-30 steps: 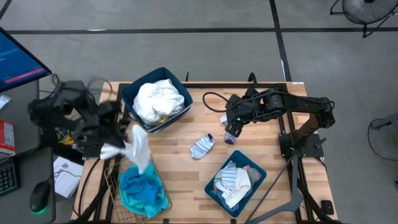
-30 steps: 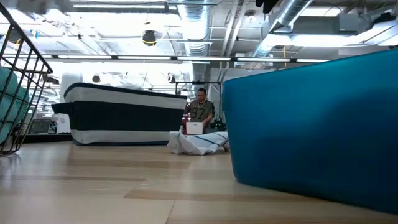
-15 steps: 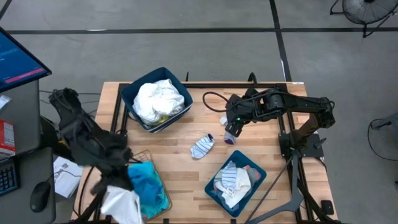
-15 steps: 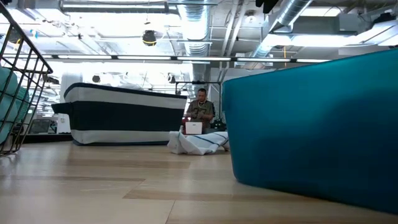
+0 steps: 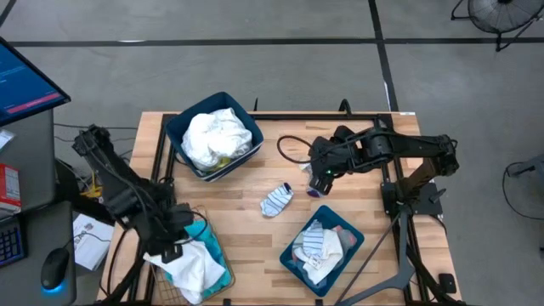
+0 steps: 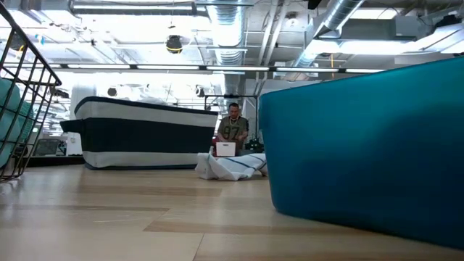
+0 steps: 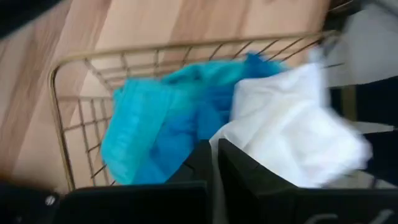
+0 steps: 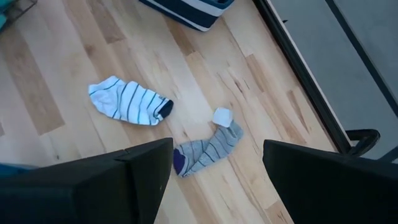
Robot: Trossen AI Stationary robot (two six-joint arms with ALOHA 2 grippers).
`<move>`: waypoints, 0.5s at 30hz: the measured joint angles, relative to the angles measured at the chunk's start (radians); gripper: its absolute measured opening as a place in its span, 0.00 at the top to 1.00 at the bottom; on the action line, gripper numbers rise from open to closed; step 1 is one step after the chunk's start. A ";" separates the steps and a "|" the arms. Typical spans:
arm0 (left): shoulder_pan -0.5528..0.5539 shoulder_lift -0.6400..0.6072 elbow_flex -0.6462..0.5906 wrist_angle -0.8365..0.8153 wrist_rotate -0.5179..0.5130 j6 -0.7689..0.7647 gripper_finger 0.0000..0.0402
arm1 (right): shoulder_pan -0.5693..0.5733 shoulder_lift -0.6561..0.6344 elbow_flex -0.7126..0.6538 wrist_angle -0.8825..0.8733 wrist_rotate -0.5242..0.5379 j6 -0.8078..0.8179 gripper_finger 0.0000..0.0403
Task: Pick & Place Cloths
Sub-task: Put the white short into the wire basket
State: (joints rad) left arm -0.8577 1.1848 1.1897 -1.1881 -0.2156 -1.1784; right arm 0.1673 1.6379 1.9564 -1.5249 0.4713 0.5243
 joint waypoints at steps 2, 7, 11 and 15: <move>-0.001 0.019 -0.036 0.004 0.009 -0.031 1.00 | 0.013 0.000 0.000 0.000 0.000 0.000 0.39; -0.015 0.065 -0.122 0.047 0.014 -0.072 1.00 | 0.034 0.000 0.000 0.001 0.001 0.000 0.39; -0.014 0.100 -0.204 0.053 0.012 -0.084 1.00 | 0.035 0.000 0.000 0.001 0.002 0.000 0.39; -0.007 0.121 -0.293 0.064 0.003 -0.084 1.00 | 0.035 0.000 0.000 0.001 0.002 0.000 0.39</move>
State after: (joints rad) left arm -0.8649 1.3056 0.8963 -1.1239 -0.2127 -1.2625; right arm 0.2027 1.6379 1.9564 -1.5238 0.4728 0.5243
